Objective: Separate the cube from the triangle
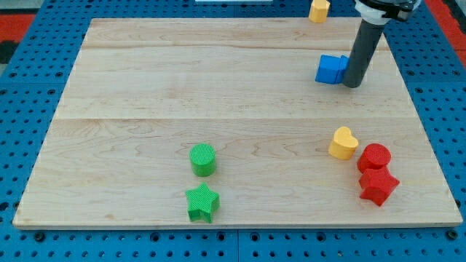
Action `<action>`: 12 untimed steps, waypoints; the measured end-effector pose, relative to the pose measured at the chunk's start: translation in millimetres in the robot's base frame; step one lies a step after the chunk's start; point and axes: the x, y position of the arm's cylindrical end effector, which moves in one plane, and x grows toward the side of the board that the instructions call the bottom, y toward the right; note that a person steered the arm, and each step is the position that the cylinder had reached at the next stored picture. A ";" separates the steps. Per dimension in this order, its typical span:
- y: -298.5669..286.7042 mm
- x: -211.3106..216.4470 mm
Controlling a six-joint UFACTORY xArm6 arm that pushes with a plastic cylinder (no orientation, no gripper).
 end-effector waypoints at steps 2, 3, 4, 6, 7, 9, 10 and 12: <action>27.7 17.0; 44.0 -16.2; 43.9 -46.5; -29.2 -41.2; -73.8 -41.2; -112.5 -21.9; -110.4 -2.5; -101.3 34.3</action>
